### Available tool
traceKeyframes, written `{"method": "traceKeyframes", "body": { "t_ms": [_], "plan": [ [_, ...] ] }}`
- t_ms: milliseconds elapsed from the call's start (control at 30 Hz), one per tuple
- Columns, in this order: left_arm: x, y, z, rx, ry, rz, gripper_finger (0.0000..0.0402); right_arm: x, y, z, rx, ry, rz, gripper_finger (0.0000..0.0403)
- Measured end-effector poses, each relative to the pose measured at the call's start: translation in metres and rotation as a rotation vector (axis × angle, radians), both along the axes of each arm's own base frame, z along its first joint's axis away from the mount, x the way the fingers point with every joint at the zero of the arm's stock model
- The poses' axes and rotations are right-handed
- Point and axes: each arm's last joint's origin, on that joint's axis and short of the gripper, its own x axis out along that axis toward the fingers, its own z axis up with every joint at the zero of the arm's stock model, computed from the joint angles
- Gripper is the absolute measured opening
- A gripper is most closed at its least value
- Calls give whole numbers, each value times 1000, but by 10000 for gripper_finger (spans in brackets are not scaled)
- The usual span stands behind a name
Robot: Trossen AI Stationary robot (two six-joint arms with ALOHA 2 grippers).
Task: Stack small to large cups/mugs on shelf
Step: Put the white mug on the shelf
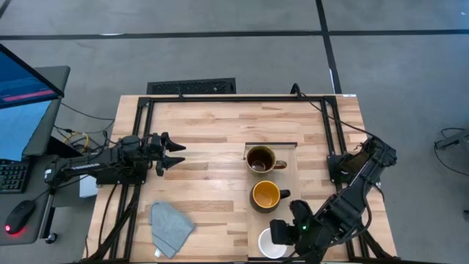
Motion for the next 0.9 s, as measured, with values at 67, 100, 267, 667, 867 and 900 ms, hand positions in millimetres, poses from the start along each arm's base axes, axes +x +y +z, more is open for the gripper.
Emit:
{"method": "traceKeyframes", "body": {
  "t_ms": [67,100,267,667,867,900],
  "plan": [
    [0,0,0,-14,0,0,261,2,1,1,18,-17,0,156],
    [0,0,0,-23,0,1,261,2,2,2,28,-26,0,156],
    [0,0,0,-48,-1,2,261,6,7,-2,31,-36,16,157],
    [0,0,0,-47,0,3,261,-11,-10,-11,-141,160,53,154],
    [0,0,0,-47,-2,4,261,-7,-6,-9,-144,91,145,154],
    [0,0,0,-47,-2,4,261,-7,-6,-9,-142,87,147,153]
  ]
}}
